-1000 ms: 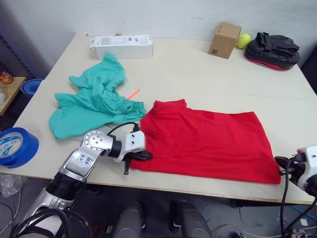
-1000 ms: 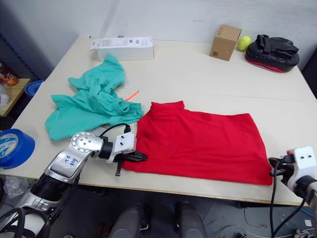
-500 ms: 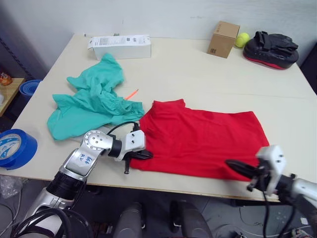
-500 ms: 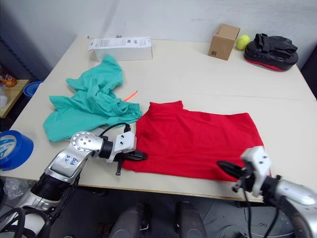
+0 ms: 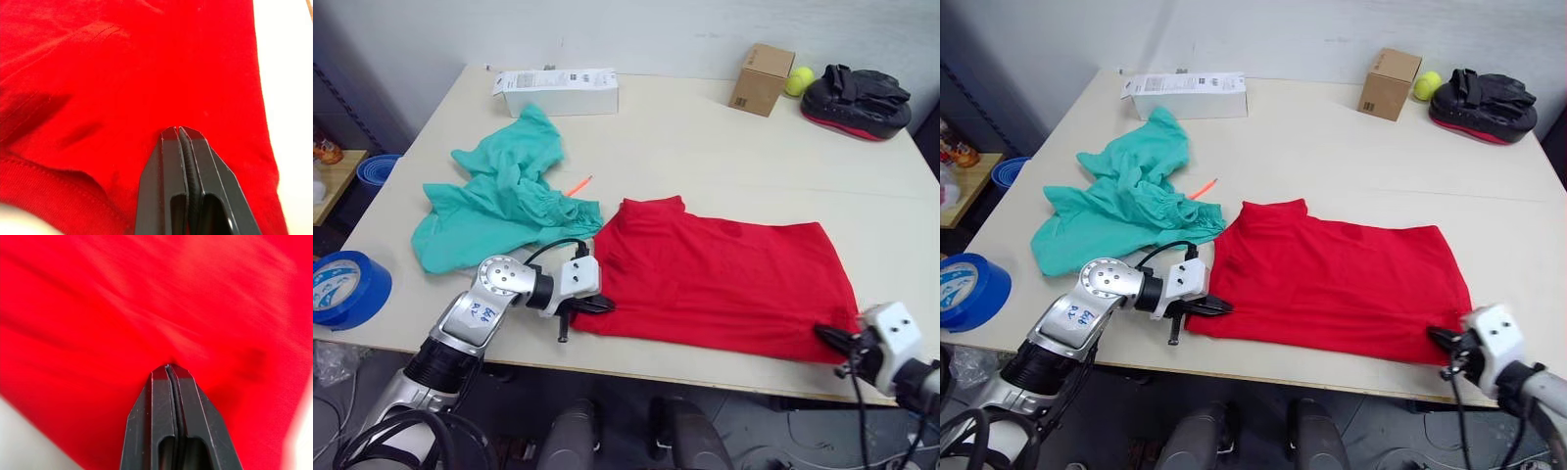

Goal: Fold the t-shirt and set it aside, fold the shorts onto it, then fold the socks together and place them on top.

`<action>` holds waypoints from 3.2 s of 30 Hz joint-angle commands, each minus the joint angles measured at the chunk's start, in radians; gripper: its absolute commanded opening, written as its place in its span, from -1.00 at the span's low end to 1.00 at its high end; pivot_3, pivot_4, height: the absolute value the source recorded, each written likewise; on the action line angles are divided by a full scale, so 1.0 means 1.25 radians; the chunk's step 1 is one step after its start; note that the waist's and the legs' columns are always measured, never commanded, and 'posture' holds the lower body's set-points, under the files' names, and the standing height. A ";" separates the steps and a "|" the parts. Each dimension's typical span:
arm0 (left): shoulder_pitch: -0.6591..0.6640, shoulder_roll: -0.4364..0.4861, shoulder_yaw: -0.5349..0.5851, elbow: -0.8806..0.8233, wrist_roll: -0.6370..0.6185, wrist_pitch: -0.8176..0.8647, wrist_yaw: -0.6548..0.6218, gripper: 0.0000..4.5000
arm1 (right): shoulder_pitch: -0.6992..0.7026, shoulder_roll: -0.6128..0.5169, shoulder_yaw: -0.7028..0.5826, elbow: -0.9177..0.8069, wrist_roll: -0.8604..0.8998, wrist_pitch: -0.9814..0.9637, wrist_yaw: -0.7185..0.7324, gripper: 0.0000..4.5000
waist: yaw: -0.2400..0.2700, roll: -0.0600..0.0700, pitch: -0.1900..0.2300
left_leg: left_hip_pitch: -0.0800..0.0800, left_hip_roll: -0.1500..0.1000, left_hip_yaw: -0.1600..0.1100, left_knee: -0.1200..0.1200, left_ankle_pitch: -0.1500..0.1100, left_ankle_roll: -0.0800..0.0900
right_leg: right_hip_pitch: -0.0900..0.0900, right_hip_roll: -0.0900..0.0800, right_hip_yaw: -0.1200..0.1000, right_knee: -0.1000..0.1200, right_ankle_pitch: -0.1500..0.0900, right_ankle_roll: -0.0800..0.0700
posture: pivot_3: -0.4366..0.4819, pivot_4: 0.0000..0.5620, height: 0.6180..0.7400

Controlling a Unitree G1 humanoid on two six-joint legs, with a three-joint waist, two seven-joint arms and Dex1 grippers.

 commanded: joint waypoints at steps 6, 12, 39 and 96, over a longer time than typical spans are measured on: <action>0.004 0.015 0.039 -0.028 -0.026 0.003 -0.003 -0.98 | -0.017 -0.024 -0.041 -0.008 -0.006 -0.091 0.077 -1.00 | -0.002 0.000 0.000 | 0.000 0.000 0.000 -0.001 0.000 0.000 | -0.001 0.001 0.000 0.001 0.000 0.001 | -0.05 -0.47 1.00; 0.022 0.052 0.111 -0.135 -0.130 0.065 -0.051 -0.80 | -0.021 -0.123 -0.031 -0.095 -0.038 -0.195 0.218 -1.00 | -0.011 0.001 0.000 | 0.000 0.000 0.000 0.000 0.000 0.000 | -0.001 0.001 0.000 0.003 0.001 0.002 | -0.05 -0.47 1.00; 0.130 0.141 0.043 -0.165 0.048 -0.201 -0.052 0.82 | -0.150 -0.267 0.148 0.353 -0.327 -0.867 0.324 0.82 | -0.014 -0.004 0.002 | 0.003 0.001 0.001 0.001 0.001 -0.001 | 0.001 0.002 0.001 0.004 -0.001 0.000 | -0.05 -0.47 1.00; 0.252 0.183 0.120 -0.294 -0.130 0.058 -0.050 0.02 | 0.001 -0.412 0.201 0.292 -0.177 -0.840 0.406 -0.25 | -0.011 -0.004 0.002 | 0.004 0.001 0.002 0.001 0.005 -0.001 | 0.001 0.002 0.001 0.005 -0.003 -0.012 | -0.05 -0.47 1.00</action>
